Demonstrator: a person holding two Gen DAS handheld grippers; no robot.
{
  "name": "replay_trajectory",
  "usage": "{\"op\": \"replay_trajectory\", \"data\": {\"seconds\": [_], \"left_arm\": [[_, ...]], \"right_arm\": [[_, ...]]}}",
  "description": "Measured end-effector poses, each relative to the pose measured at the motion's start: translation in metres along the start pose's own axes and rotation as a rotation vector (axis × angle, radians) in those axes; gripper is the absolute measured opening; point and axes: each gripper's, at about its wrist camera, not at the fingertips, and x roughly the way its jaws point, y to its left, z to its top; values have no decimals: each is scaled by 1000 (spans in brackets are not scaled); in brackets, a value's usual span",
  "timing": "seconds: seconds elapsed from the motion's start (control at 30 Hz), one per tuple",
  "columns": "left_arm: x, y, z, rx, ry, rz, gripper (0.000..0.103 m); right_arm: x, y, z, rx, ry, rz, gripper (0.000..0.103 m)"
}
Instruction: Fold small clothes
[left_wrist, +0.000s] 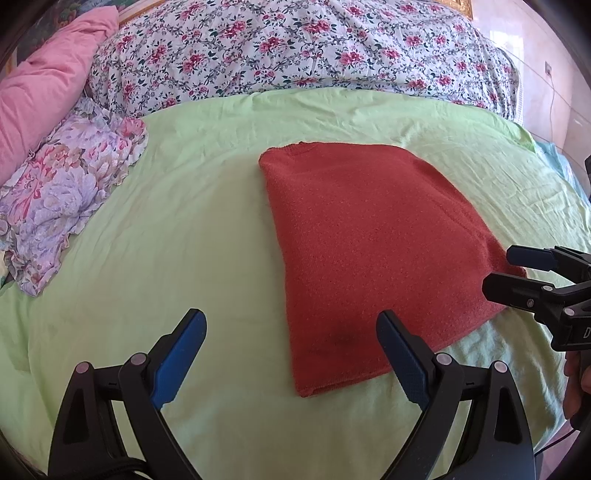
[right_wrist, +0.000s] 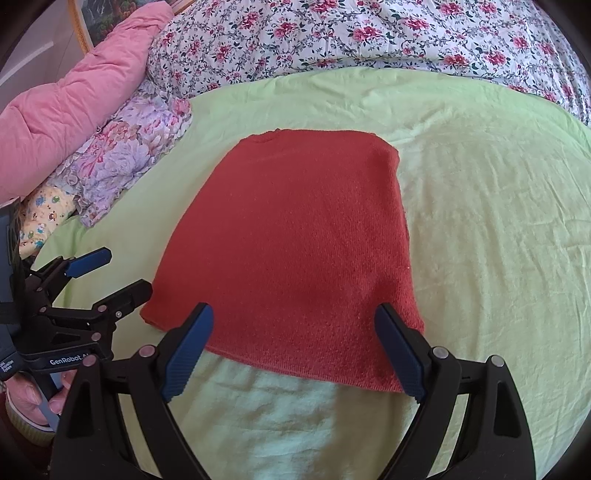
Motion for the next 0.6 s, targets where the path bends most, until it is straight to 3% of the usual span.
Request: {"op": "replay_trajectory", "data": {"seconds": [0.6], "left_arm": [[-2,-1,3,3,-3,-4,94]], "right_arm": [[-2,2,1,2,-4,1,89]]}}
